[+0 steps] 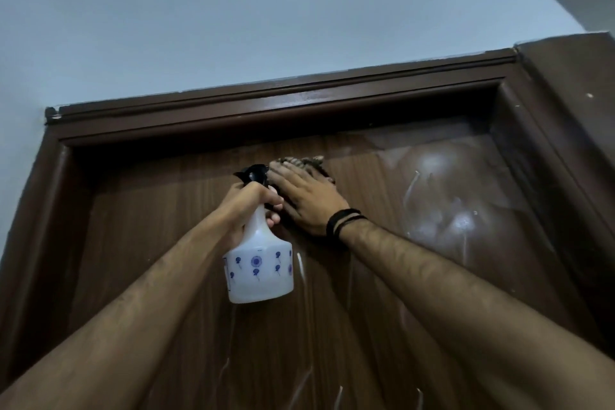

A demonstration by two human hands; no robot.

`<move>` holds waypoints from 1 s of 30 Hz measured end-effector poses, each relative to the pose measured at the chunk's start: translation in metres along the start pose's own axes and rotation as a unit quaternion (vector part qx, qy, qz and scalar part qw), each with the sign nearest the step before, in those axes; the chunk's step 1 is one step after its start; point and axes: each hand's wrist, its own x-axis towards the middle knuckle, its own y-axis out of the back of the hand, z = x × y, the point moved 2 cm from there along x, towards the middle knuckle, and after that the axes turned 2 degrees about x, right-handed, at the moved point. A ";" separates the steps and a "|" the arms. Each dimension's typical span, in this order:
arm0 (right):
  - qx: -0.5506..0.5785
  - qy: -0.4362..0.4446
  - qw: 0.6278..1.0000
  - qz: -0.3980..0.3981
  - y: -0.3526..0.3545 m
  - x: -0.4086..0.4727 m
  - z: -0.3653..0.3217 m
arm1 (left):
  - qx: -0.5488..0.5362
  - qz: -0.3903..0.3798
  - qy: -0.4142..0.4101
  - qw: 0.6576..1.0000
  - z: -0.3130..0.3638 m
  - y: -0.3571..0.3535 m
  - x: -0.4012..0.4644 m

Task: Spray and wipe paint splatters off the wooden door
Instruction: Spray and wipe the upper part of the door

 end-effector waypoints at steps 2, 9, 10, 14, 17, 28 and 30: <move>-0.015 -0.075 0.997 0.032 0.011 -0.003 0.034 | 0.007 -0.016 0.003 1.000 -0.003 -0.007 0.001; -0.005 -0.248 0.966 0.077 0.042 -0.081 0.101 | -0.012 -0.076 0.010 0.997 -0.014 -0.048 0.002; -0.001 -0.212 0.975 0.065 0.042 -0.095 0.093 | -0.014 -0.079 0.011 0.997 -0.014 -0.055 0.002; 0.023 -0.180 0.982 0.058 0.048 -0.135 0.082 | -0.020 -0.105 0.008 0.994 -0.009 -0.093 0.002; 0.076 -0.275 0.941 0.184 0.059 -0.147 0.092 | -0.033 -0.132 0.003 0.991 -0.006 -0.124 0.000; 0.055 -0.356 0.920 0.152 0.081 -0.191 0.169 | -0.007 -0.149 0.028 0.989 -0.002 -0.215 -0.002; 0.032 -0.315 0.941 0.120 0.065 -0.200 0.167 | -0.006 -0.128 0.037 0.991 0.001 -0.224 0.001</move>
